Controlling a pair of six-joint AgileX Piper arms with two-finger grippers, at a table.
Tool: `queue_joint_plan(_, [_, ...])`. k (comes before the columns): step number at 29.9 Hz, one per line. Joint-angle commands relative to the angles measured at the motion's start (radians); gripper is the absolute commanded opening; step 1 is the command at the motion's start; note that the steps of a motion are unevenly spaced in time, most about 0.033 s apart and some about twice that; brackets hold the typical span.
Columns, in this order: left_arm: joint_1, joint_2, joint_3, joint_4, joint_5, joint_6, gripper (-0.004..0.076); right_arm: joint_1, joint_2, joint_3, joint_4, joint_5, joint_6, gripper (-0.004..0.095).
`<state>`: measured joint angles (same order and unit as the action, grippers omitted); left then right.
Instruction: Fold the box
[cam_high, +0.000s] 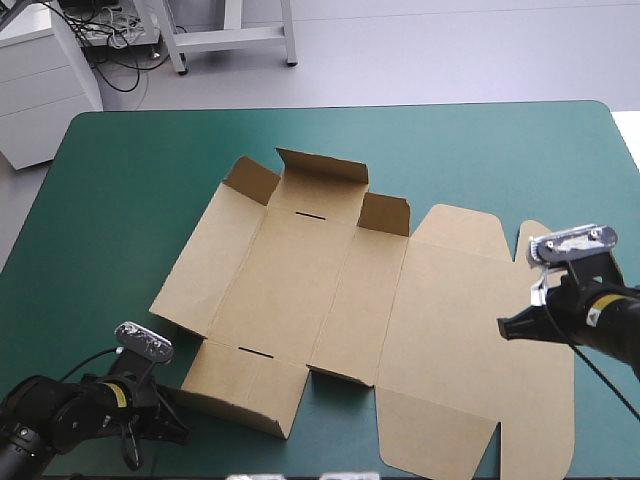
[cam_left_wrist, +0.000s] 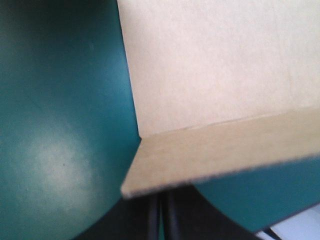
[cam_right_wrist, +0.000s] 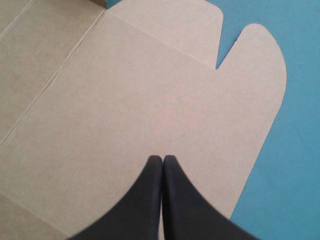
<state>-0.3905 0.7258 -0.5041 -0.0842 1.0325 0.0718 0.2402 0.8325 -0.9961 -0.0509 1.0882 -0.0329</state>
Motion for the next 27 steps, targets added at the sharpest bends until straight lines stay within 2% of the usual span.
queue_joint_plan(1, [-0.001,-0.002,-0.087,-0.009,0.111,0.000,-0.0032,-0.006,-0.077,0.043,0.003,-0.060,0.001,-0.0022])
queue_joint_plan(4, [-0.001,-0.002,-0.201,-0.009,0.253,0.002,-0.0032,-0.006,-0.128,0.082,0.003,-0.060,0.001,-0.0023])
queue_joint_plan(5, [-0.001,-0.002,-0.248,-0.012,0.267,0.004,-0.0032,-0.006,-0.140,0.090,0.003,-0.060,0.001,-0.0023])
queue_joint_plan(15, [-0.001,0.043,-0.631,0.033,0.267,0.008,-0.0032,-0.006,-0.168,0.123,0.003,-0.072,0.001,-0.0022])
queue_joint_plan(24, [-0.001,0.271,-0.815,0.090,0.250,0.082,-0.0031,-0.006,-0.168,0.123,0.003,-0.077,0.001,-0.0022])
queue_joint_plan(27, [-0.001,0.357,-0.867,0.122,0.239,0.079,0.0013,-0.006,-0.168,0.123,0.003,-0.072,0.001,-0.0022])
